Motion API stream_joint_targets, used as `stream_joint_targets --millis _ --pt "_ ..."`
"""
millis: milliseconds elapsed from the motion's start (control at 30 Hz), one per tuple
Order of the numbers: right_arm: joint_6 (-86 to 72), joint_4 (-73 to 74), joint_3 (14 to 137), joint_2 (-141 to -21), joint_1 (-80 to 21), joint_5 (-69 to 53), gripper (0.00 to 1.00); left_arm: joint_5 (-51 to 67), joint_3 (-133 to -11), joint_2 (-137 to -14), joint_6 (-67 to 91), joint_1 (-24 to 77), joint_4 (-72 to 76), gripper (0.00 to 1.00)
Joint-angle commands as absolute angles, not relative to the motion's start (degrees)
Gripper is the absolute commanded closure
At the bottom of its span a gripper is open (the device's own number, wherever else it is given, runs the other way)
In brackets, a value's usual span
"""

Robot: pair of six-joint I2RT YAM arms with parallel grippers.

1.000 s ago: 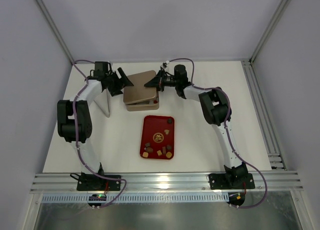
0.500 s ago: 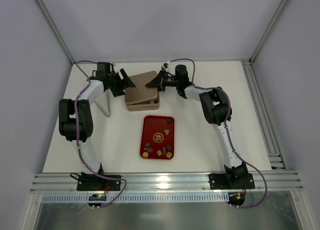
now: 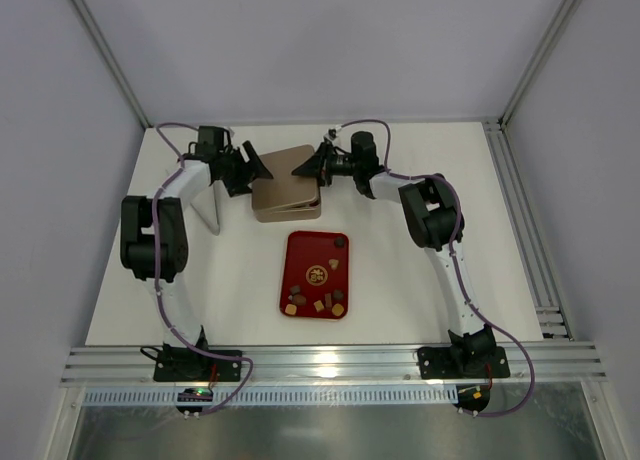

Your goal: Pack the chocolate

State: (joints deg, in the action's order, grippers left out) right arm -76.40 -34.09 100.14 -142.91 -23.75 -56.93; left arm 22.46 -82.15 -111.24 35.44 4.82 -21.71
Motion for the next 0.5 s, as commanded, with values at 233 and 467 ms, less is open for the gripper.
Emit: stream_joint_targets --millis 233,467 --pt "-73.92 -32.87 98.97 -140.36 -22.68 -57.57 0.69 21.53 -84.46 -112.50 34.01 5.71 -22.94 0.23" --pt "-74.18 -33.48 97.21 -139.31 -21.53 -57.39 0.69 21.18 -85.34 -113.03 33.49 5.71 -24.26 0.23"
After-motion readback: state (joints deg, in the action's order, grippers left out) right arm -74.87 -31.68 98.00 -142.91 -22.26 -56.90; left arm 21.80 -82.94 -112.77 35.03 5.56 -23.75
